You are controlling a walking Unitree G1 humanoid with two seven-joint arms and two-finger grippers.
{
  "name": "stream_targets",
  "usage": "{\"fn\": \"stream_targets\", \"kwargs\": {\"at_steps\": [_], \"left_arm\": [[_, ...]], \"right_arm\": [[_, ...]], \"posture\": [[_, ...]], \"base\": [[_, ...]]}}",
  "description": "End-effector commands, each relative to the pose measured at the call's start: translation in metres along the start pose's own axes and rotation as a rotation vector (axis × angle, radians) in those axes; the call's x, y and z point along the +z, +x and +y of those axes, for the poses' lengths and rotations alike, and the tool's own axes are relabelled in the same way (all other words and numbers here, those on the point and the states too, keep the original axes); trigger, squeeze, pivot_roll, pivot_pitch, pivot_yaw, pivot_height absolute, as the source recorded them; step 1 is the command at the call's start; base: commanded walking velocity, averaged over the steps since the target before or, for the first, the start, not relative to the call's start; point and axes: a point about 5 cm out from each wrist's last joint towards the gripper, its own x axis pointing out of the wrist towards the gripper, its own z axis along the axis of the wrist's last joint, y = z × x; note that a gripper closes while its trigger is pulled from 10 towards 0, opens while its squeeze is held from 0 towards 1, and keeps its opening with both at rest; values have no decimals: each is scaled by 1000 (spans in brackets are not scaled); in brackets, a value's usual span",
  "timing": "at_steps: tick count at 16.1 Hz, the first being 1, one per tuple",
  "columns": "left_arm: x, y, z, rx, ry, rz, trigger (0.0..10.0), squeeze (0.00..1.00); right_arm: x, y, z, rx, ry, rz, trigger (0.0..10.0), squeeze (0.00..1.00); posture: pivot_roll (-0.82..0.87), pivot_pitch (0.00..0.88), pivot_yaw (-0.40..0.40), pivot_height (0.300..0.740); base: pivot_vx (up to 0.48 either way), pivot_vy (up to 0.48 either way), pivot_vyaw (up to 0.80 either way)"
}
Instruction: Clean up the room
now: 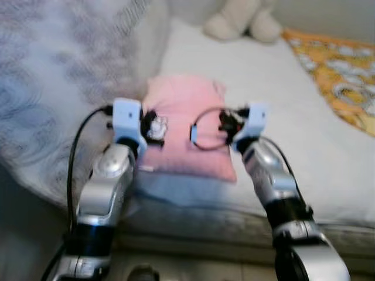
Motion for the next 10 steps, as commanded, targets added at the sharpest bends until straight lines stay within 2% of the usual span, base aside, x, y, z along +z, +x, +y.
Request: {"fn": "stream_targets", "kwargs": {"at_steps": [1,7,10], "left_arm": [[11,-1,-1,29,14,-50,0,0],[7,-1,-4,45,35,-35,0,0],[11,7,-6,37,68,-43,0,0]], "right_arm": [[0,-11,-27,-96,-8,-13,0,0],[-2,-9,-23,-87,-56,-15,0,0],[7,-6,-25,-86,-76,-39,0,0]], "posture": [[176,0,-78,740],[180,0,-81,740],[175,0,-76,740]], "base": [[0,0,0],[0,0,0],[0,0,0]]}}
